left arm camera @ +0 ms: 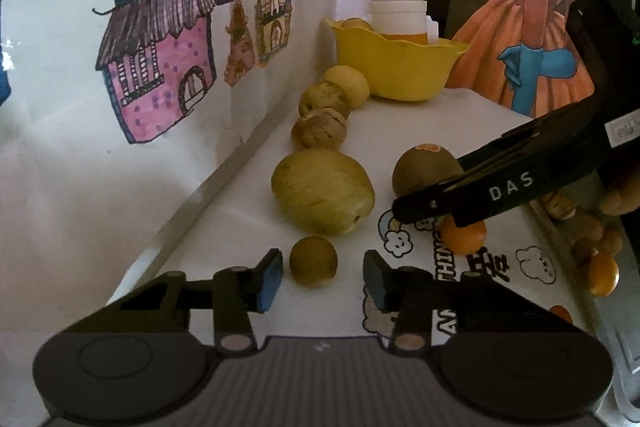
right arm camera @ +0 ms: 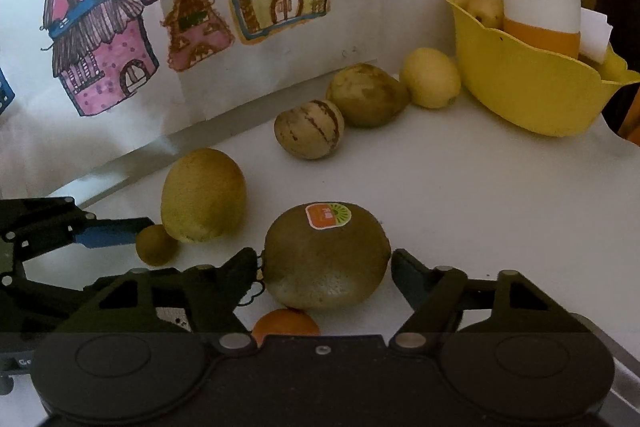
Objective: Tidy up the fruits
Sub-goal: 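Grasp the large brown stickered fruit with the right gripper while the left gripper grasps a small brown fruit, then carry the large brown fruit and small brown fruit over the metal tray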
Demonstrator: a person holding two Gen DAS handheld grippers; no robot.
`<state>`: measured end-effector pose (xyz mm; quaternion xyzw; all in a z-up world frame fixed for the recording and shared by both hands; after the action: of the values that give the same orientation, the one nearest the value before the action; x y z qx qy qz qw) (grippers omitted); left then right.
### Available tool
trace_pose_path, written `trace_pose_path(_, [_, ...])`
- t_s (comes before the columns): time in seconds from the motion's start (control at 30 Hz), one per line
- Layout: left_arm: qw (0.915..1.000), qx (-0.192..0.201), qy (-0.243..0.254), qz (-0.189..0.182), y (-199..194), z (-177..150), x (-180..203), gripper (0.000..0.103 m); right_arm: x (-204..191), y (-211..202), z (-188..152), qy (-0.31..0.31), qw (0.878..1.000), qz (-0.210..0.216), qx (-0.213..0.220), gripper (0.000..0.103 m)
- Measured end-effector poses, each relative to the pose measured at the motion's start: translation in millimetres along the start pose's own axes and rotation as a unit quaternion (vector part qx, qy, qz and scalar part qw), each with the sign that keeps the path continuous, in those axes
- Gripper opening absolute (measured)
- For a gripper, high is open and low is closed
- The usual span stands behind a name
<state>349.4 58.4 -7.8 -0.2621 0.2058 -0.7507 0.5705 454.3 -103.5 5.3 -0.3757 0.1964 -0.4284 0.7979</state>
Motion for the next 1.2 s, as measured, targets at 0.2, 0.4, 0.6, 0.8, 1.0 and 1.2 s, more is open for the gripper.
trace_pose_path(0.2, [1.0000,-0.001,0.002,0.000,3.8,1.8,1.9,0.039,0.4,2.5,-0.1,0.007,1.000,-0.001,0.003,0.069])
trace_pose_path(0.4, [1.0000,-0.002,-0.004,-0.005,4.4,2.3,1.8,0.032,1.3,1.2,-1.8,0.020,1.000,-0.003,0.010,0.068])
trace_pose_path(0.6, [1.0000,0.003,-0.008,-0.002,3.9,1.0,1.6,0.029,2.3,2.1,-1.5,0.037,0.999,0.001,0.014,0.069])
trace_pose_path(0.8, [0.9998,0.010,-0.014,-0.003,0.6,-2.2,1.9,0.028,1.0,1.2,-1.4,0.045,0.999,0.001,0.022,0.066])
trace_pose_path(1.0, [0.9998,0.010,-0.019,-0.005,-2.5,-3.7,2.4,0.028,2.0,0.6,-2.7,0.049,0.998,0.004,0.028,0.065])
trace_pose_path(1.2, [0.9997,0.010,-0.021,-0.004,-4.1,-5.1,2.4,0.028,1.3,-4.3,-4.6,0.052,0.998,0.018,0.039,0.065])
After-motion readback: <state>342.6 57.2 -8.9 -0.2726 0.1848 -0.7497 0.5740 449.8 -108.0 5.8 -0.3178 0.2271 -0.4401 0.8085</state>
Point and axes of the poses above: each gripper's, at about its wrist camera, not at the fingertips, and y roughly the way its jaws point, x to its right, z to its top, the point moved 2 cm from there along y, roughly the way its jaws point, and after that the axes turned 8 degrees about -z, right-handed, at the moved point
